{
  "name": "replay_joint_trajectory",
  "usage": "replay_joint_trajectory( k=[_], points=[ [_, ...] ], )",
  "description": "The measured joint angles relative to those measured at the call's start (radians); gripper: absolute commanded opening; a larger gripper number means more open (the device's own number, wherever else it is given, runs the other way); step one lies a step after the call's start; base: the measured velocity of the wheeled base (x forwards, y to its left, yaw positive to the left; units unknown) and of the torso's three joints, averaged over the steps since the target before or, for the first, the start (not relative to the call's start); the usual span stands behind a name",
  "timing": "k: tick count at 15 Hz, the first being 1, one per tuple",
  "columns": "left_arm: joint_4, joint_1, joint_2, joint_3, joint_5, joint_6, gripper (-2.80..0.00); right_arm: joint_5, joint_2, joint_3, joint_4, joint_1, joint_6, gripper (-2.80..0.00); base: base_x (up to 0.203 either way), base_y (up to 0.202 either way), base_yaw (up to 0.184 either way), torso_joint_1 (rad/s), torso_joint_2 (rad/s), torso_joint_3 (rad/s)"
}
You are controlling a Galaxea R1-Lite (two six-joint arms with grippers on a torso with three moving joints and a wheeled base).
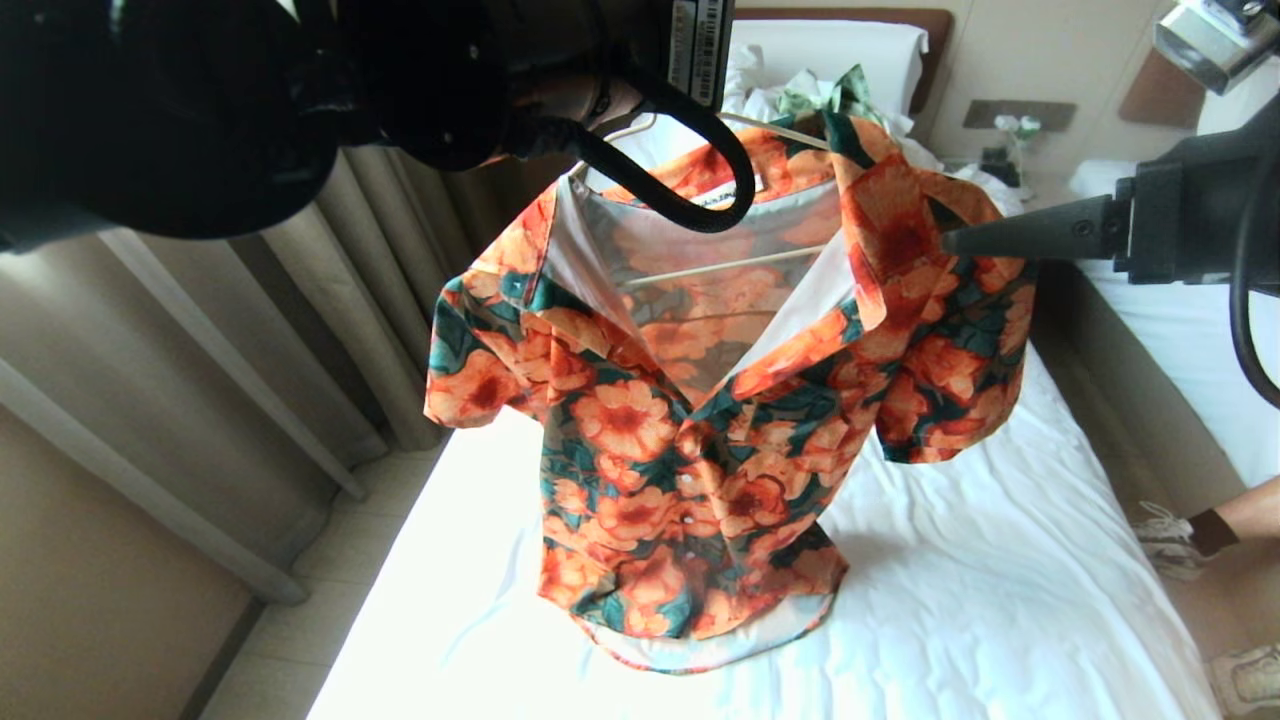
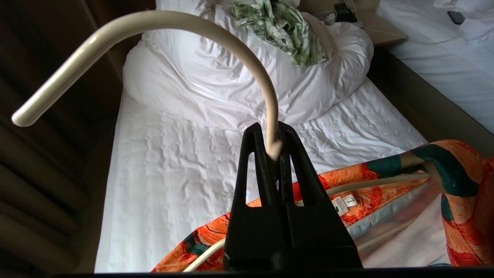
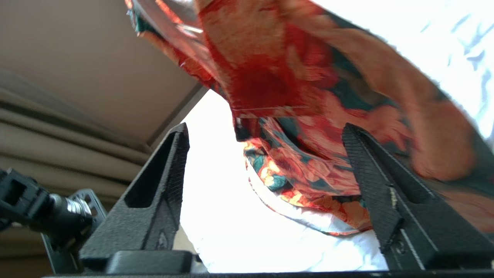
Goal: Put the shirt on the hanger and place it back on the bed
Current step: Take the clothes hanger out of the clothes
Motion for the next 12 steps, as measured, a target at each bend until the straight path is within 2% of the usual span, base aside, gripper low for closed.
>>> replay_joint_trajectory(
  k=[4,9,10,12],
  points=[
    [0.001,-0.001,0.003,0.002,0.004,0.000,-2.80,-0.013,0.052,-0.043,-0.004,0.051,-0.037,0.00,0.000,0.000,0.000,0.000,0.00,0.000],
    [0.000,-0.004,0.004,0.002,0.013,0.001,-2.80,-0.153,0.110,-0.103,-0.005,0.144,-0.039,0.00,0.000,0.000,0.000,0.000,0.00,0.000],
    [0.000,-0.004,0.004,0.002,0.015,0.001,-2.80,-0.159,0.116,-0.109,-0.006,0.158,-0.040,-2.80,0.000,0.000,0.000,0.000,0.00,0.000],
    [0.000,-0.004,0.003,0.002,0.016,0.001,-2.80,-0.171,0.123,-0.121,-0.006,0.173,-0.039,-2.80,0.000,0.000,0.000,0.000,0.00,0.000]
  ],
)
